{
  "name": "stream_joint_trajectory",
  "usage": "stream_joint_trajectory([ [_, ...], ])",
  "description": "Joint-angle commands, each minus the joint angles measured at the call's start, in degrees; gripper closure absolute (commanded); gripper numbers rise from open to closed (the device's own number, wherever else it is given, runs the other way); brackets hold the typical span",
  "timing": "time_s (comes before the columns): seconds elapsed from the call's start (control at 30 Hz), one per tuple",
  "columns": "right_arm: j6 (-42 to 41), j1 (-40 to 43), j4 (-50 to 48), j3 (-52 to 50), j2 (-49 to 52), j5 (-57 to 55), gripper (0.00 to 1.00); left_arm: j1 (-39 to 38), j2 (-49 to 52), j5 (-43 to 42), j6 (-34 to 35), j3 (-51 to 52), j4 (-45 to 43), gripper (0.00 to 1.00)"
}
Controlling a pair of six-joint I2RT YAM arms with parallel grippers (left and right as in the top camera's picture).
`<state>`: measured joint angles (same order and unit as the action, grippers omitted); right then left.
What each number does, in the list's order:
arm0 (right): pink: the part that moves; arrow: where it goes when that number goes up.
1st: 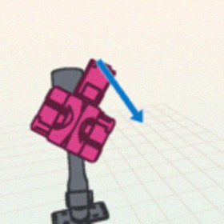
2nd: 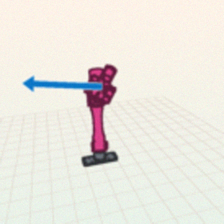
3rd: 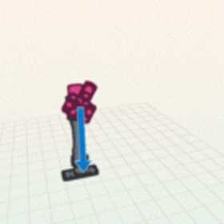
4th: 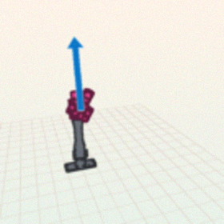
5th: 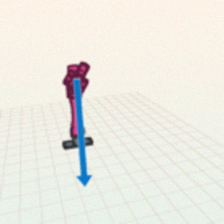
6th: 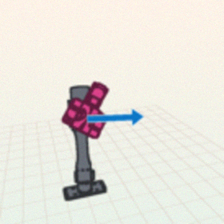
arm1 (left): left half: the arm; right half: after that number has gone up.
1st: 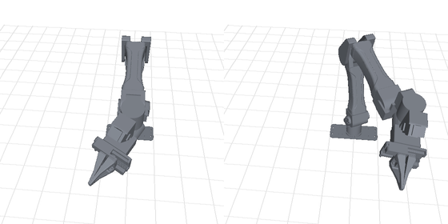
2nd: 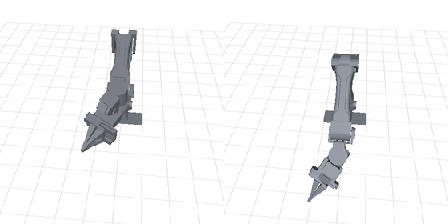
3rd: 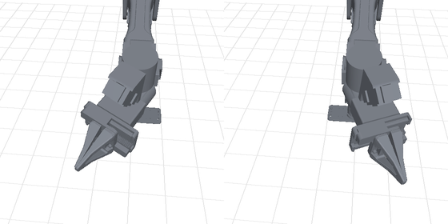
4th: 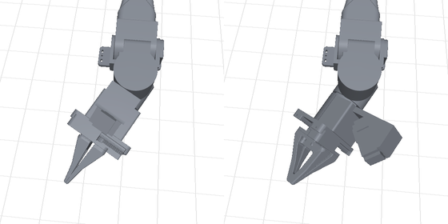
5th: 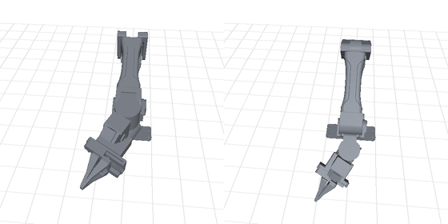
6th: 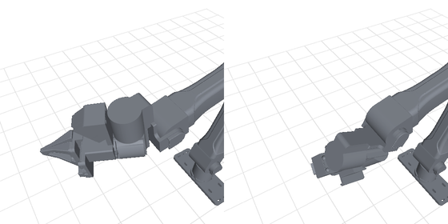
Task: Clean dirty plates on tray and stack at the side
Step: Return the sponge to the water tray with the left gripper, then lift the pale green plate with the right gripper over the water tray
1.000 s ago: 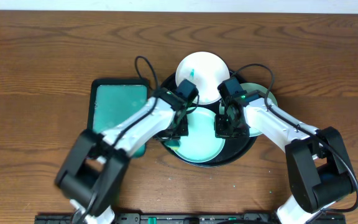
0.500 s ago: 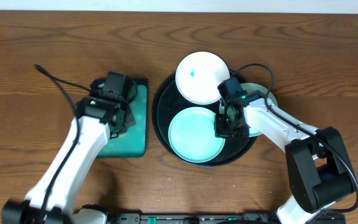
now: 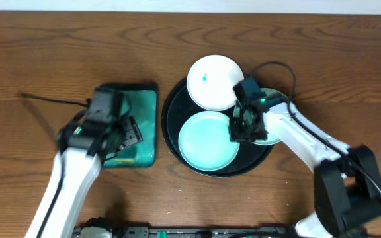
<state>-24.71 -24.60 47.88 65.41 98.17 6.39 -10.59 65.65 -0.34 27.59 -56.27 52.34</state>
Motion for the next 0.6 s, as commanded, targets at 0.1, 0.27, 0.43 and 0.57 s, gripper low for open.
stream_joint_trajectory([
  [0.1, 3.19, -6.12, -6.32, 11.21, -4.74, -3.61, 0.99, 0.28, -15.47, -0.57, -0.35, -1.68, 1.86, 0.22],
  [0.27, 4.24, -15.43, -23.28, 11.39, -2.4, -10.6, 0.99, 0.28, -23.87, -0.57, -0.35, -1.66, 4.09, 0.21],
  [0.43, 14.47, -23.96, -37.35, 11.39, 3.39, -21.84, 0.99, 0.28, -27.34, -0.55, -0.37, -1.66, 7.21, 0.21],
  [0.57, 23.43, -28.57, -43.5, 11.39, 3.76, -29.62, 0.99, 0.28, -27.54, -0.55, -0.37, -1.66, 9.86, 0.21],
])
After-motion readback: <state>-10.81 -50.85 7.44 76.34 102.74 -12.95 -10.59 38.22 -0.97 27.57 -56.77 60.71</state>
